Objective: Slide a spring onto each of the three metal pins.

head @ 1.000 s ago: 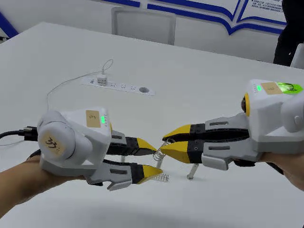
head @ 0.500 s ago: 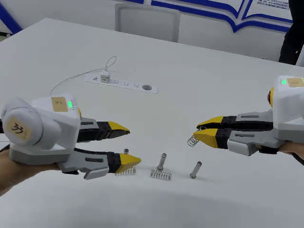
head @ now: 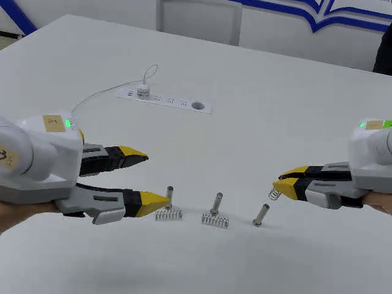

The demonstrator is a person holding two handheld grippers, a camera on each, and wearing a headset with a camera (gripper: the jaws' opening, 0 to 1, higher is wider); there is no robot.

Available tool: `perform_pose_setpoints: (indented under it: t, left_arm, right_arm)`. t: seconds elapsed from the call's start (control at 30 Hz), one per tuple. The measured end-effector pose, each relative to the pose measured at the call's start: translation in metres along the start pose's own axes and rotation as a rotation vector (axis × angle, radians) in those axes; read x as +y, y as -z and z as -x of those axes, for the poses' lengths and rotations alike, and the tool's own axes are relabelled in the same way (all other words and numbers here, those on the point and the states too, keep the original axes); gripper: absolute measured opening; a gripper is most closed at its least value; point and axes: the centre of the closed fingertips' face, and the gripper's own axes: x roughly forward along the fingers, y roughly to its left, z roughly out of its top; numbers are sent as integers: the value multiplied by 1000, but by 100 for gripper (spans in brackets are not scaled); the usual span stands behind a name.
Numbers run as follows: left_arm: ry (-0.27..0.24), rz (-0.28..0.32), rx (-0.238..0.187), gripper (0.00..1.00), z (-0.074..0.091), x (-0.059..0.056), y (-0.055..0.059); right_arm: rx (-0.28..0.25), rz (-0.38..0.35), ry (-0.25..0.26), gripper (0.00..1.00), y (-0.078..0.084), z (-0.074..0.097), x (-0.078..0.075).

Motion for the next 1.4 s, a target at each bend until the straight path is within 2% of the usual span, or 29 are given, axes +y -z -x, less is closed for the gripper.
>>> perform_pose_setpoints:
  t: [0.23, 0.37, 0.57, 0.83, 0.93, 1.4]
  left_arm:
    - [-12, 25, 24, 62, 2, 2, 10]
    - [-17, 37, 30, 66, 2, 3, 13]
    - [-21, 46, 35, 66, 2, 4, 16]
    - [-28, 83, 9, 66, 3, 6, 12]
    - [-20, 87, 17, 67, 4, 5, 13]
    - [-32, 90, 16, 69, 5, 8, 12]
  right_arm:
    - [35, -24, 14, 10, 15, -14, -5]
    - [30, -37, 19, 10, 18, -17, -7]
    - [33, -55, 12, 10, 21, -20, -7]
    - [54, -36, 4, 10, 27, -29, -2]
    - [75, -12, 9, 10, 32, -32, -2]
    - [95, -7, 14, 11, 50, -48, -2]
